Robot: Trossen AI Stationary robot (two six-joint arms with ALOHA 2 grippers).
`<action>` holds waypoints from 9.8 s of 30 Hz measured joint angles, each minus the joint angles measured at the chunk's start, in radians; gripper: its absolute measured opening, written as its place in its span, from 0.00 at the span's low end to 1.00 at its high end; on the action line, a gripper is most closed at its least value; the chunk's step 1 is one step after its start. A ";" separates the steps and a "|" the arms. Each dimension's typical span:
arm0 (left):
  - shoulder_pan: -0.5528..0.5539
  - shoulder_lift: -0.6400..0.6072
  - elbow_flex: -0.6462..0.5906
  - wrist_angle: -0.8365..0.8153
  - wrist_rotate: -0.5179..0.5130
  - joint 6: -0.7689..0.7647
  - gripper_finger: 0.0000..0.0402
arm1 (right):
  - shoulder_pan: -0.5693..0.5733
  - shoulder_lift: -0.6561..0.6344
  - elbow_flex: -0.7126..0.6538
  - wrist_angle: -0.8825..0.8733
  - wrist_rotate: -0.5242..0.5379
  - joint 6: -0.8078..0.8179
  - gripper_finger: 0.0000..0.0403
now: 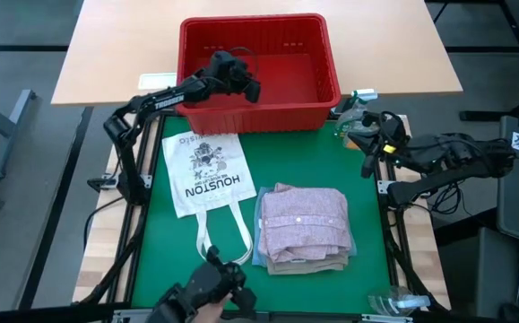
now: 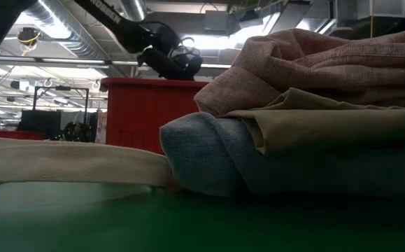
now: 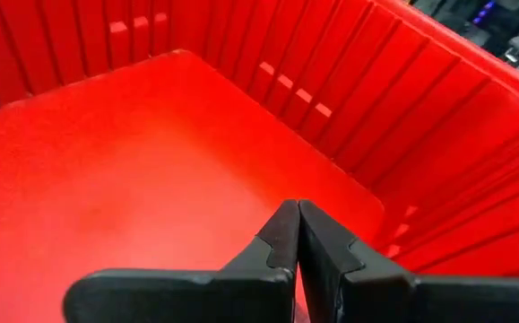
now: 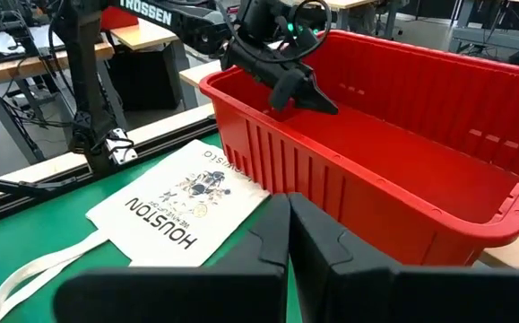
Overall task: Fold laundry
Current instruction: Return to Home Position
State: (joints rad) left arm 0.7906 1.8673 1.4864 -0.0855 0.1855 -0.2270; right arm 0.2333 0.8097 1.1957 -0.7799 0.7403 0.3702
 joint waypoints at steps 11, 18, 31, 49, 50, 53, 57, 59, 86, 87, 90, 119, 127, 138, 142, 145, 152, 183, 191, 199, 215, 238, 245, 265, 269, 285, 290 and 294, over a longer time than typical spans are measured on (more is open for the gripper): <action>0.033 0.005 0.001 -0.009 0.020 -0.007 0.00 | 0.000 0.000 0.000 -0.036 0.000 -0.001 0.01; 0.039 0.005 0.001 -0.009 0.016 -0.007 0.00 | 0.000 0.000 0.000 -0.035 0.000 -0.006 0.01; 0.039 0.004 0.001 -0.010 0.020 0.011 0.00 | 0.000 0.000 0.000 -0.035 0.000 -0.009 0.01; 0.016 -0.457 0.002 -0.530 0.202 0.410 0.00 | 0.000 -0.075 0.001 -0.111 0.011 -0.010 0.01; 0.012 -0.489 0.002 -0.576 0.202 0.427 0.00 | 0.000 -0.079 0.001 -0.123 0.011 -0.010 0.01; 0.008 -0.577 0.001 -0.715 0.246 0.468 0.00 | 0.000 -0.088 0.001 -0.153 0.011 -0.010 0.01; 0.008 -0.710 -0.082 -0.763 0.417 0.474 0.00 | 0.000 -0.095 -0.020 -0.161 0.012 -0.010 0.01; 0.008 -0.796 -0.160 -0.761 0.493 0.492 0.00 | 0.000 -0.112 -0.062 -0.164 0.011 -0.009 0.01; -0.001 -1.841 -0.664 -0.840 0.446 0.175 0.00 | 0.003 -0.765 -0.598 0.175 0.038 0.068 0.01; 0.000 -1.843 -0.679 -0.840 0.448 0.179 0.00 | 0.002 -0.780 -0.623 0.196 0.039 0.067 0.01; 0.002 -1.844 -0.737 -0.806 0.494 0.172 0.00 | 0.002 -0.805 -0.712 0.270 0.035 0.067 0.01; 0.000 -1.859 -1.479 0.223 0.618 -0.156 0.00 | 0.002 -0.805 -1.137 0.685 0.130 0.182 0.01; 0.000 -1.855 -1.479 0.217 0.610 -0.183 0.00 | 0.002 -0.805 -1.137 0.675 0.245 0.100 0.01; 0.000 -1.855 -1.479 0.217 0.609 -0.188 0.00 | 0.002 -0.805 -1.137 0.675 0.211 -0.206 0.01; 0.000 -1.855 -1.479 0.217 0.609 -0.189 0.00 | 0.002 -0.805 -1.137 0.675 0.210 -0.254 0.01; 0.000 -1.855 -1.479 0.217 0.609 -0.189 0.00 | 0.002 -0.805 -1.137 0.675 0.210 -0.248 0.01; -0.054 -1.855 -1.479 0.217 0.606 -0.189 0.00 | 0.002 -0.805 -1.137 0.674 0.210 -0.247 0.01; -0.327 -1.848 -1.479 0.156 0.246 -0.235 0.00 | 0.002 -0.806 -1.137 0.674 0.209 -0.245 0.01; -0.327 -1.863 -1.479 0.155 0.244 -0.235 0.00 | 0.002 -0.805 -1.137 0.674 0.209 -0.245 0.01; -0.327 -1.862 -1.479 0.154 0.243 -0.234 0.00 | 0.002 -0.805 -1.137 0.675 0.209 -0.245 0.01; -0.326 -1.821 -1.479 0.143 -0.311 0.454 0.00 | 0.002 -0.805 -1.137 0.675 0.209 -0.245 0.01; -0.556 -1.862 -1.479 0.148 -0.412 0.474 0.00 | 0.003 -0.806 -1.137 0.675 0.209 -0.245 0.01; -0.759 -1.862 -1.479 0.146 -0.404 0.474 0.00 | 0.003 -0.806 -1.137 0.675 0.209 -0.245 0.01; -0.837 -1.862 -1.479 0.146 -0.405 0.473 0.00 | 0.003 -0.807 -1.138 0.678 0.209 -0.245 0.01; -0.837 -1.862 -1.479 0.145 -0.405 0.473 0.00 | 0.002 -0.807 -1.168 0.775 0.209 -0.245 0.01; -0.837 -1.861 -1.479 0.144 -0.405 0.473 0.00 | 0.002 -0.806 -1.189 0.837 0.201 -0.240 0.01; -0.837 -1.861 -1.479 0.145 -0.405 0.473 0.00 | 0.002 -0.806 -1.189 0.837 0.201 -0.239 0.01; -0.837 -1.861 -1.479 0.146 -0.405 0.473 0.00 | 0.002 -0.806 -1.189 0.837 0.201 -0.241 0.01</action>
State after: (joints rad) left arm -0.0463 0.0067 0.0071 0.0603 -0.2192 0.2462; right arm 0.2352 0.0032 0.0063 0.0570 0.9417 0.1294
